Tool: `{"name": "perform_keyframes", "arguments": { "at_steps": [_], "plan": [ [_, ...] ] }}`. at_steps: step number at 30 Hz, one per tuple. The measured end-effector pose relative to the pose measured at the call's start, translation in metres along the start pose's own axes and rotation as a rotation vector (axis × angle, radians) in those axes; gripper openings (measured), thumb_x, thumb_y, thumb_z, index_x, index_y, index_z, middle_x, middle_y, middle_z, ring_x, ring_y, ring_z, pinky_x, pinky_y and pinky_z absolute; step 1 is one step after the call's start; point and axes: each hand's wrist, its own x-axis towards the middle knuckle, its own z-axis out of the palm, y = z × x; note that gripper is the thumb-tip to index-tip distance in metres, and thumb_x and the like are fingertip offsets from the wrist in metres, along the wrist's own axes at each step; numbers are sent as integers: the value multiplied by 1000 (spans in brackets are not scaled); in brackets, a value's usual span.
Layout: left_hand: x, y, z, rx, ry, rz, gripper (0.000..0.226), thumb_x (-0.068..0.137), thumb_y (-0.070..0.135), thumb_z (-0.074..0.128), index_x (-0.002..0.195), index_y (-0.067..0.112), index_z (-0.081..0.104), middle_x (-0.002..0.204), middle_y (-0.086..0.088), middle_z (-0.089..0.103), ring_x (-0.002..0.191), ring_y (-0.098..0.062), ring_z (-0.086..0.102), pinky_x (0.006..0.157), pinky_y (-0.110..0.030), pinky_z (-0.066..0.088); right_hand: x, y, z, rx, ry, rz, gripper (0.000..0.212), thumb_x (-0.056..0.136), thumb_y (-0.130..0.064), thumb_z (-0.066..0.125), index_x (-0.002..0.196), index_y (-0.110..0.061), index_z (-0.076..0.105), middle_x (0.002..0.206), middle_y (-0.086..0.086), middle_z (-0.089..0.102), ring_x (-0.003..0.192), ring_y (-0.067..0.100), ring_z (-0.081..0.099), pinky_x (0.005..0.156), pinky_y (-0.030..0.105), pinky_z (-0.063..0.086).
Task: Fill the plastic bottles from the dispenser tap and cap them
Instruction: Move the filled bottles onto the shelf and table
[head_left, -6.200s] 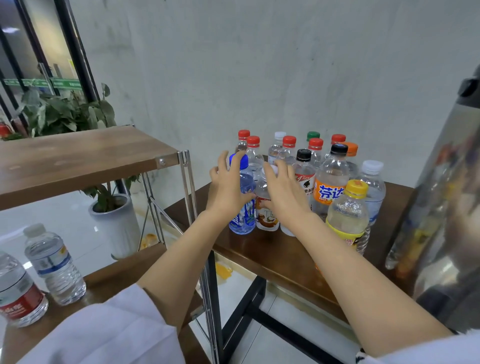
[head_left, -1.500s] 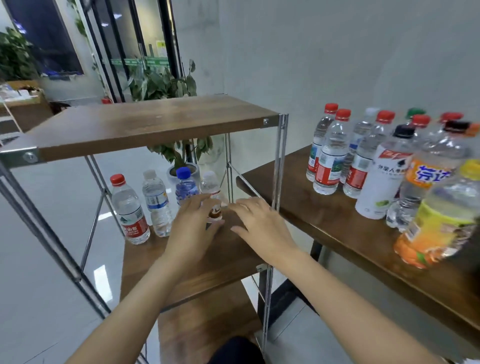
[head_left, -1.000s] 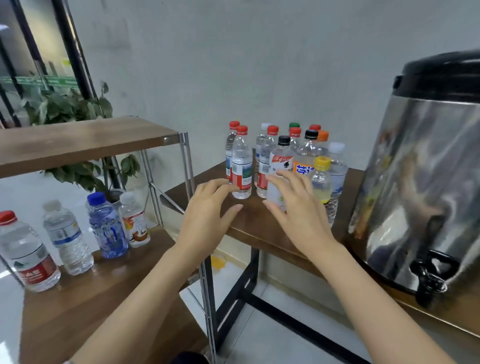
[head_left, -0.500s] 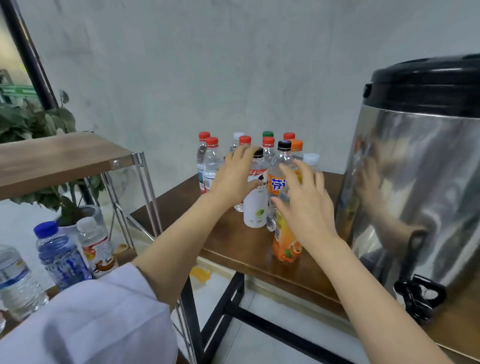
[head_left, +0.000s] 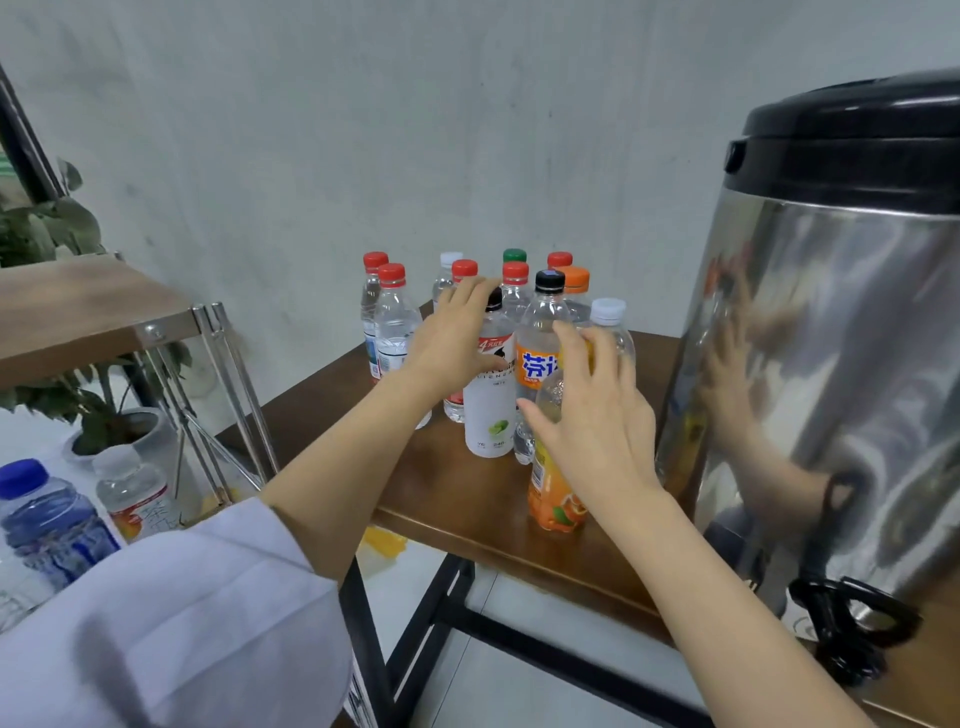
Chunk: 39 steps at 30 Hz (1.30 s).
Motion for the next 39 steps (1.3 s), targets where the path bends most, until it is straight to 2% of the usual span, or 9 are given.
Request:
{"name": "perform_keyframes", "arguments": {
  "at_steps": [6, 10, 14, 17, 20, 25, 29, 33, 39],
  "plan": [
    [-22, -5, 17, -234, 155, -23, 95, 70, 21, 89, 148, 22, 33, 148, -8, 34, 131, -33, 39, 107, -46, 41, -7, -2, 2, 10, 10, 21, 88, 70, -43, 85, 138, -7, 41, 132, 15, 52, 110, 32, 56, 63, 36, 57],
    [-41, 6, 21, -405, 216, -38, 90, 75, 15, 85, 148, 27, 34, 139, -6, 42, 120, -14, 47, 96, -21, 40, -10, -6, 0, 15, -29, 32, 90, 70, -38, 87, 140, -9, 38, 134, 17, 49, 110, 35, 56, 65, 39, 60],
    [-54, 14, 23, -396, 267, -34, 86, 76, 14, 85, 147, 23, 38, 140, -5, 44, 124, -15, 48, 97, -21, 40, -12, -9, -3, 59, -98, 47, 94, 73, -39, 85, 146, -16, 30, 142, 13, 41, 114, 35, 55, 65, 41, 59],
    [-61, 16, 25, -390, 301, -12, 86, 75, 13, 86, 147, 21, 41, 140, -5, 45, 126, -20, 49, 100, -28, 46, -15, -12, -7, 49, -133, 43, 95, 76, -40, 83, 146, -24, 21, 144, 9, 37, 106, 32, 60, 64, 41, 58],
    [-70, 20, 26, -393, 319, -18, 84, 78, 15, 84, 149, 24, 39, 138, -3, 47, 125, -17, 50, 97, -26, 47, -17, -13, -8, 68, -158, 61, 93, 80, -41, 80, 145, -30, 14, 145, 8, 37, 105, 30, 63, 68, 42, 59],
    [-84, 23, 22, -417, 322, 4, 83, 79, 13, 83, 149, 24, 40, 137, -2, 48, 125, -13, 49, 98, -17, 43, -19, -10, -11, 157, -160, 65, 84, 85, -37, 75, 148, -30, 19, 143, 6, 38, 110, 27, 62, 71, 40, 57],
    [-96, 27, 13, -434, 325, -15, 80, 79, 14, 83, 147, 22, 42, 135, -1, 50, 122, -8, 48, 95, -1, 36, -22, -12, -15, 237, -188, 26, 82, 86, -31, 74, 146, -35, 18, 145, 1, 34, 113, 27, 58, 73, 45, 58],
    [-114, 26, 0, -422, 335, -38, 81, 78, 14, 84, 146, 26, 42, 138, 1, 50, 124, -9, 48, 93, 2, 34, -28, -23, -22, 303, -172, -45, 83, 85, -27, 75, 144, -37, 16, 144, 0, 35, 120, 25, 54, 72, 45, 57],
    [-148, 23, -25, -392, 373, -87, 79, 77, 16, 84, 145, 27, 43, 133, 4, 54, 116, 2, 47, 92, 1, 33, -34, -46, -39, 370, -138, -124, 84, 84, -29, 77, 147, -34, 22, 147, 0, 35, 126, 23, 50, 79, 43, 57]
  ]
}}
